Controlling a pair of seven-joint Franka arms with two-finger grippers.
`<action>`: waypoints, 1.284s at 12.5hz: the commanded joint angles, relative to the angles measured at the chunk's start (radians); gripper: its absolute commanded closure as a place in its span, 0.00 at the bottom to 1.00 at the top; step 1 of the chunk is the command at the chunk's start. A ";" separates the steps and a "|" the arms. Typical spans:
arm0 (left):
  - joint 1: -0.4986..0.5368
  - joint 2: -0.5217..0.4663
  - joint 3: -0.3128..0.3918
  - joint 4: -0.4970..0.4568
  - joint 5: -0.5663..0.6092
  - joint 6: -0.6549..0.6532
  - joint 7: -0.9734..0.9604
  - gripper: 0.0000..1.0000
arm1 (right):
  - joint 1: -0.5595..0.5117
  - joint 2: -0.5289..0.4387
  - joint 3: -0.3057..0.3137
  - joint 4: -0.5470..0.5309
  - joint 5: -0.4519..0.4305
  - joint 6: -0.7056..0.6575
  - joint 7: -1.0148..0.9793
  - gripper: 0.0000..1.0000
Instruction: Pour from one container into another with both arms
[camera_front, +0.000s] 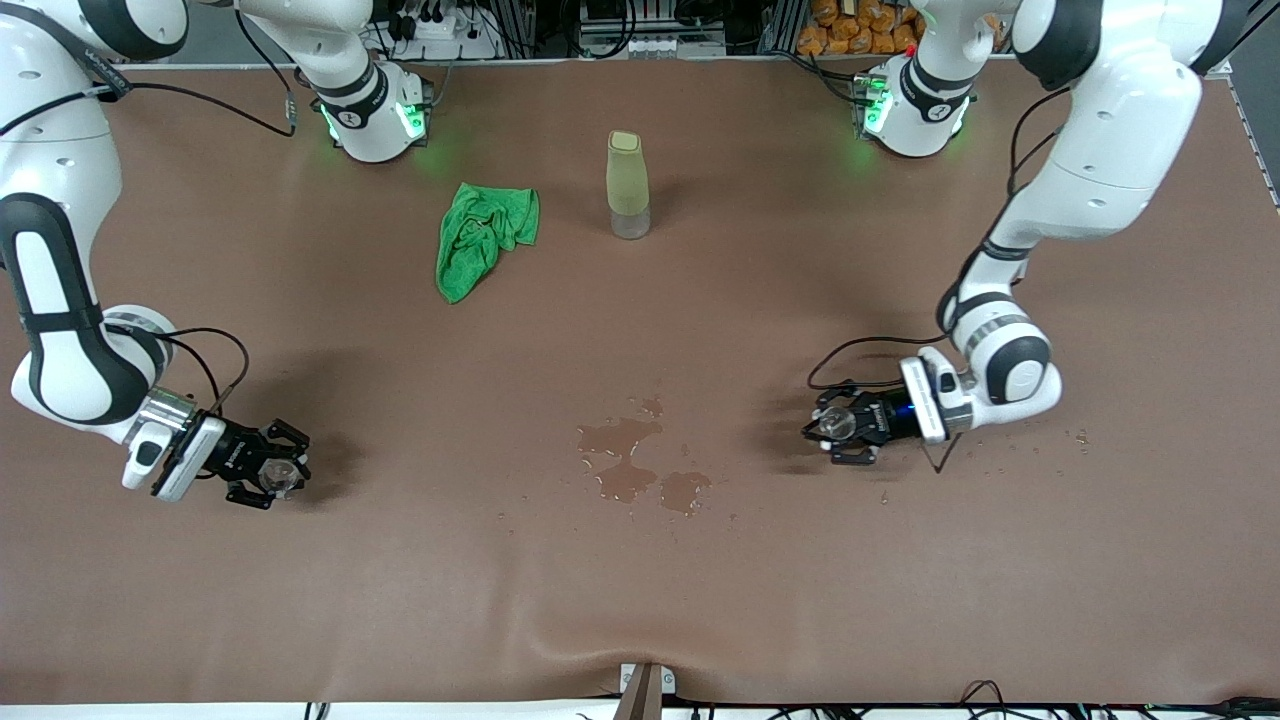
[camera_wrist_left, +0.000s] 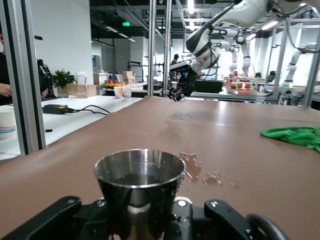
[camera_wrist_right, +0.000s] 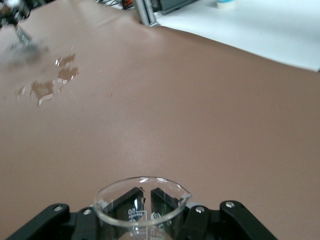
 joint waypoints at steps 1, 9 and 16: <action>0.078 -0.020 -0.011 -0.014 0.107 -0.058 -0.019 1.00 | -0.055 0.021 0.022 0.013 -0.018 -0.009 -0.176 1.00; 0.302 -0.008 -0.009 -0.005 0.414 -0.207 -0.046 1.00 | -0.168 0.184 0.025 0.019 0.161 -0.265 -0.327 1.00; 0.365 0.026 -0.006 -0.013 0.497 -0.244 -0.049 1.00 | -0.172 0.192 0.024 0.028 0.175 -0.268 -0.322 0.77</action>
